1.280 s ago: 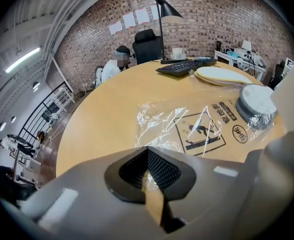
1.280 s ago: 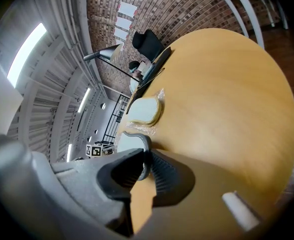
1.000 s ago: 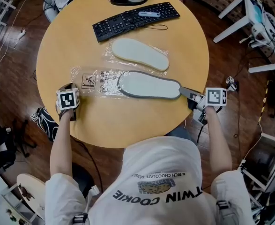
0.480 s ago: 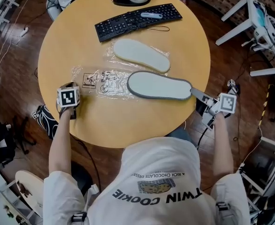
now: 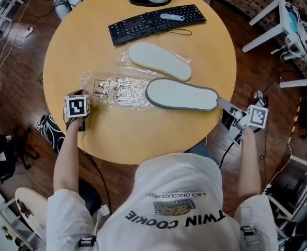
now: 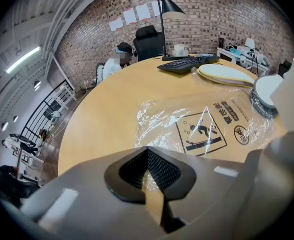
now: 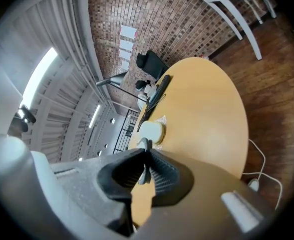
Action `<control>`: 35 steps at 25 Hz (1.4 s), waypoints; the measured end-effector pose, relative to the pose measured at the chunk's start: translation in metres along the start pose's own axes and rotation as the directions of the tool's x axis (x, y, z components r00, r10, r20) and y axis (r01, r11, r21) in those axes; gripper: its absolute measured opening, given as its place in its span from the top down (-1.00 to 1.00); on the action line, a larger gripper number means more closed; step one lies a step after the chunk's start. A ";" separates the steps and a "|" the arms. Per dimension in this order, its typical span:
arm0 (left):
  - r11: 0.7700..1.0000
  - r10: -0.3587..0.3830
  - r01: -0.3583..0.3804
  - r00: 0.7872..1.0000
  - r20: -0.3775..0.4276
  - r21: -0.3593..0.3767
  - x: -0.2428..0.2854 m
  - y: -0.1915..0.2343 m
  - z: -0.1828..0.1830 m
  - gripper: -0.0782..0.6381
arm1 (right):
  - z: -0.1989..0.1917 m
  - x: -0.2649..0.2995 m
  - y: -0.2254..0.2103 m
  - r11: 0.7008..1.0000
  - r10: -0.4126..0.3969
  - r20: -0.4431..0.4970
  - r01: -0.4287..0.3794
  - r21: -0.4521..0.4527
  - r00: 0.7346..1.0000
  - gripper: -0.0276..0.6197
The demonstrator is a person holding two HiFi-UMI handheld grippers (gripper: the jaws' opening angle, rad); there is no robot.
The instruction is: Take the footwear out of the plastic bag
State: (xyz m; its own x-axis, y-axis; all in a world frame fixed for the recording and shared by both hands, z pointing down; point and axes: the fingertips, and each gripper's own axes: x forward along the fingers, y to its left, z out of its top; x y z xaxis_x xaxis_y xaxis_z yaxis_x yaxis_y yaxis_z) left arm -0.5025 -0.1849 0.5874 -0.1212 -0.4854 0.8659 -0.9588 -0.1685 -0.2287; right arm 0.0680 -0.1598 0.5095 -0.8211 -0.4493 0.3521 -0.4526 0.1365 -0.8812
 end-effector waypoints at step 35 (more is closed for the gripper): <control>0.997 -0.069 0.075 0.975 0.213 -0.018 -0.043 -0.034 0.042 0.77 | -0.026 0.008 -0.059 0.904 -0.384 -0.087 0.354 -0.241 0.919 0.74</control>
State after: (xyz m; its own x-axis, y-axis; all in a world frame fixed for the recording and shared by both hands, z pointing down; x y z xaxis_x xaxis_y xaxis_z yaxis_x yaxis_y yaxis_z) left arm -0.4540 -0.1944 0.5393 0.0031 -0.6441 0.7649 -0.9696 -0.1890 -0.1553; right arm 0.0795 -0.1486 0.5720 -0.6114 -0.3888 0.6892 -0.7837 0.1769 -0.5954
